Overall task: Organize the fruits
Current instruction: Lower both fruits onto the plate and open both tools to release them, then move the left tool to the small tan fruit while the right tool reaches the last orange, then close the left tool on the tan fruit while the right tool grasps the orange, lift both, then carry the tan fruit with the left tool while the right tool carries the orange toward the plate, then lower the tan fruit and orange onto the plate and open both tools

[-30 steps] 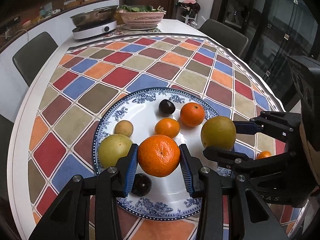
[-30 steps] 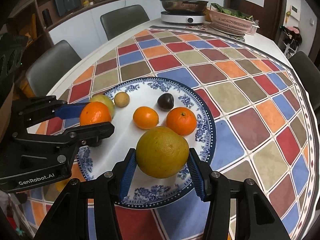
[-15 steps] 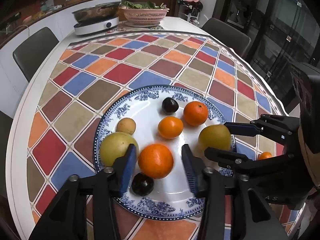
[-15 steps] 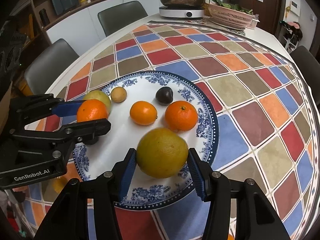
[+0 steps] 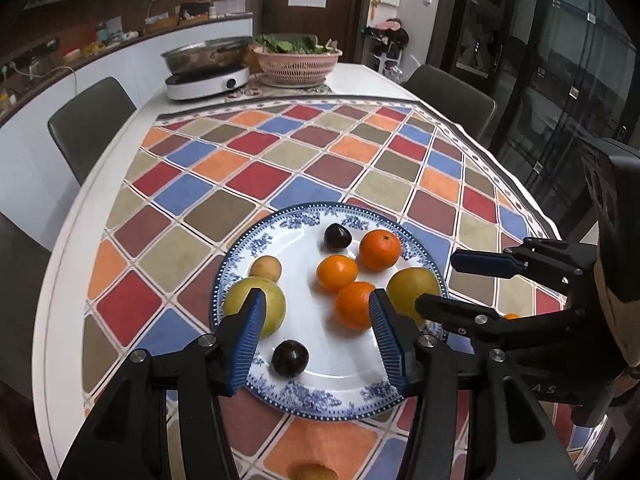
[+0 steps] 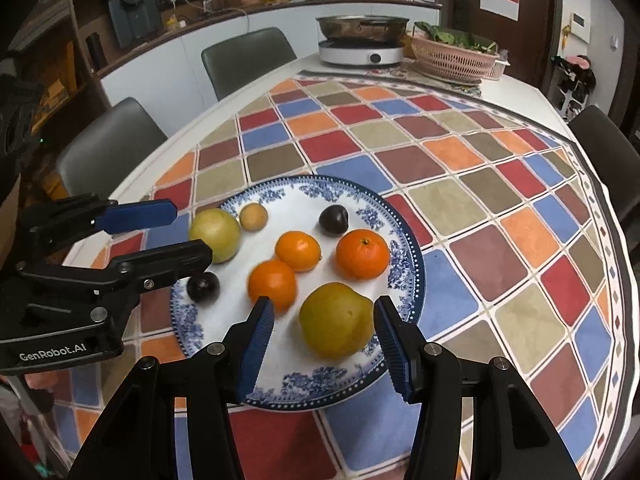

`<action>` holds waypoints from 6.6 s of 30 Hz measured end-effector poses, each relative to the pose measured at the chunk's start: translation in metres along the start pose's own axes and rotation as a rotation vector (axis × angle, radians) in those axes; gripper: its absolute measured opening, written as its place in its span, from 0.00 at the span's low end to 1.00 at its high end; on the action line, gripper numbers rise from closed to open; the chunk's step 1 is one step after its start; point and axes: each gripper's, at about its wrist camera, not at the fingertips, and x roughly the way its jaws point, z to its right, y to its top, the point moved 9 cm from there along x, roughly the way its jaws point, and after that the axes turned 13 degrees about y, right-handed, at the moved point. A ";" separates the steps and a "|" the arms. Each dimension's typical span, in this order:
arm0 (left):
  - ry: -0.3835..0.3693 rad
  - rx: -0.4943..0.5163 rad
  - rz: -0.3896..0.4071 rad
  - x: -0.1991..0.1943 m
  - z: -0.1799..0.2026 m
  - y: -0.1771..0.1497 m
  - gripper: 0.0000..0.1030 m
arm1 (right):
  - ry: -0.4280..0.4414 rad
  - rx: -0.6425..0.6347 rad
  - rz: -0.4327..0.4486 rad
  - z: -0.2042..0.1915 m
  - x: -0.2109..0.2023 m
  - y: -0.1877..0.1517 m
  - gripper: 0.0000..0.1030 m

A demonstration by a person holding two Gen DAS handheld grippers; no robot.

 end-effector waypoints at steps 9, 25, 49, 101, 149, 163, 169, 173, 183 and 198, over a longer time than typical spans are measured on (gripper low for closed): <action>0.019 -0.035 0.077 -0.050 -0.002 0.000 0.53 | -0.033 -0.018 0.097 -0.019 -0.047 0.003 0.51; 0.092 -0.054 0.158 -0.119 0.001 -0.025 0.66 | -0.081 0.070 0.239 -0.032 -0.114 -0.017 0.60; 0.272 -0.151 0.083 -0.120 -0.015 -0.107 0.78 | -0.280 0.159 0.306 -0.015 -0.148 -0.076 0.60; 0.205 -0.164 -0.111 -0.011 -0.003 -0.142 0.28 | -0.297 0.313 0.112 0.062 -0.042 -0.118 0.36; 0.138 -0.103 0.163 -0.117 -0.001 -0.073 0.28 | -0.172 0.069 0.301 -0.039 -0.132 -0.067 0.36; 0.090 -0.088 0.205 -0.108 -0.005 -0.033 0.28 | -0.106 -0.005 0.280 -0.047 -0.120 -0.026 0.36; 0.064 -0.078 0.203 -0.097 -0.008 -0.018 0.28 | -0.081 -0.025 0.256 -0.046 -0.106 -0.009 0.36; 0.043 -0.054 0.192 -0.085 -0.007 -0.008 0.28 | -0.056 -0.043 0.232 -0.046 -0.093 0.001 0.36; 0.005 0.025 0.150 -0.054 -0.006 0.004 0.28 | -0.035 -0.067 0.153 -0.037 -0.058 0.017 0.36; -0.080 0.096 0.040 0.008 -0.004 0.004 0.28 | 0.004 -0.073 0.047 -0.022 -0.002 0.025 0.36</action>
